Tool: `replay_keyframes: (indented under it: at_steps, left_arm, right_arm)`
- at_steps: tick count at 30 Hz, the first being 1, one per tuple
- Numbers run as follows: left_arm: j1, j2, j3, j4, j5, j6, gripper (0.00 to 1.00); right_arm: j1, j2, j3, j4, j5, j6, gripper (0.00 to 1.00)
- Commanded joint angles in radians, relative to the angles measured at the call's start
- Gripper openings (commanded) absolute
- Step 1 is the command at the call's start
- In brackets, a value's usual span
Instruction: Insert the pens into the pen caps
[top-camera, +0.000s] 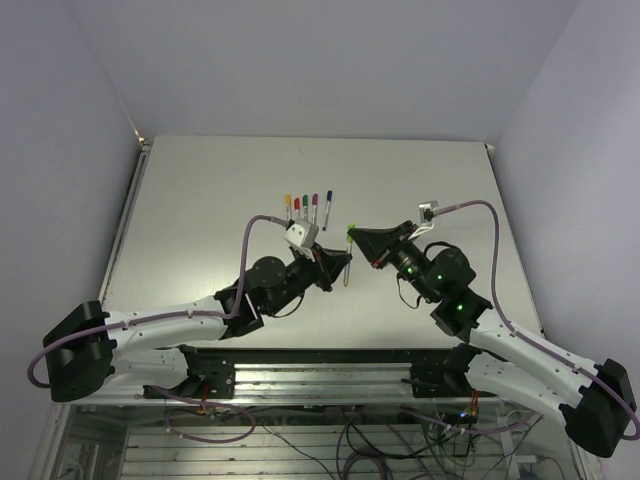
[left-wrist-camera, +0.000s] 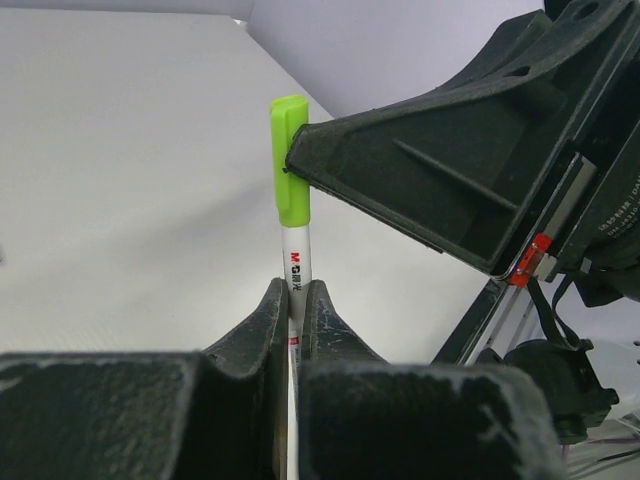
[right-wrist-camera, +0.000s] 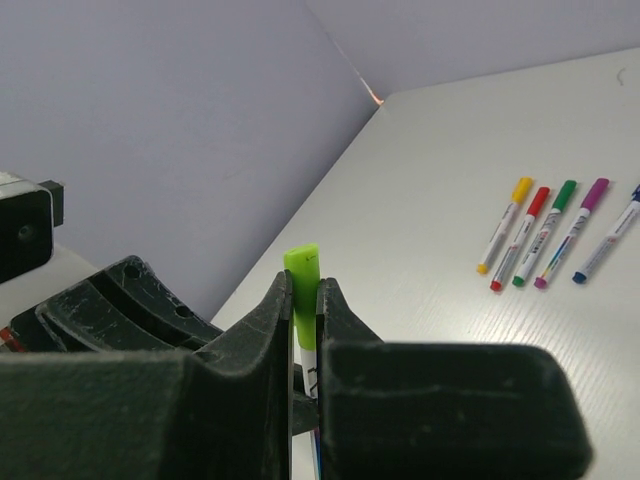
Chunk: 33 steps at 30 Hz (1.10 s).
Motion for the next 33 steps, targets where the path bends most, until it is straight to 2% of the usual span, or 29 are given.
replay_keyframes:
  at_steps: [1, 4, 5, 9, 14, 18, 21, 27, 33]
  left_arm:
    - [0.041, -0.008, 0.130, 0.262, -0.037, 0.018, 0.07]
    - [0.042, -0.006, 0.101, 0.253, -0.039, -0.005, 0.07]
    - [0.042, -0.007, 0.089, 0.242, -0.045, -0.015, 0.07]
    - [0.042, -0.014, 0.035, 0.186, -0.068, -0.055, 0.07]
    - [0.053, 0.012, 0.018, 0.056, -0.105, -0.094, 0.07]
    - [0.091, 0.050, 0.032, -0.004, -0.118, -0.122, 0.07]
    - [0.149, 0.119, 0.084, -0.076, -0.106, -0.135, 0.07]
    - [0.272, 0.371, 0.348, -0.234, -0.004, -0.063, 0.07]
    - [0.366, 0.716, 0.705, -0.467, 0.103, -0.026, 0.07]
  right_arm:
    - [0.059, 0.038, -0.035, -0.239, -0.131, 0.008, 0.00]
    - [0.058, 0.035, -0.013, -0.242, -0.058, 0.010, 0.00]
    - [0.059, 0.033, 0.000, -0.248, -0.033, 0.009, 0.03]
    - [0.058, 0.015, 0.072, -0.272, 0.053, -0.030, 0.39]
    - [0.059, -0.042, 0.161, -0.332, 0.180, -0.078, 0.54]
    - [0.058, -0.127, 0.159, -0.399, 0.276, -0.079, 0.56]
    - [0.058, -0.200, 0.135, -0.489, 0.380, -0.022, 0.56]
    - [0.059, -0.246, 0.104, -0.784, 0.626, 0.165, 0.56]
    - [0.058, -0.241, 0.068, -0.889, 0.656, 0.230, 0.55]
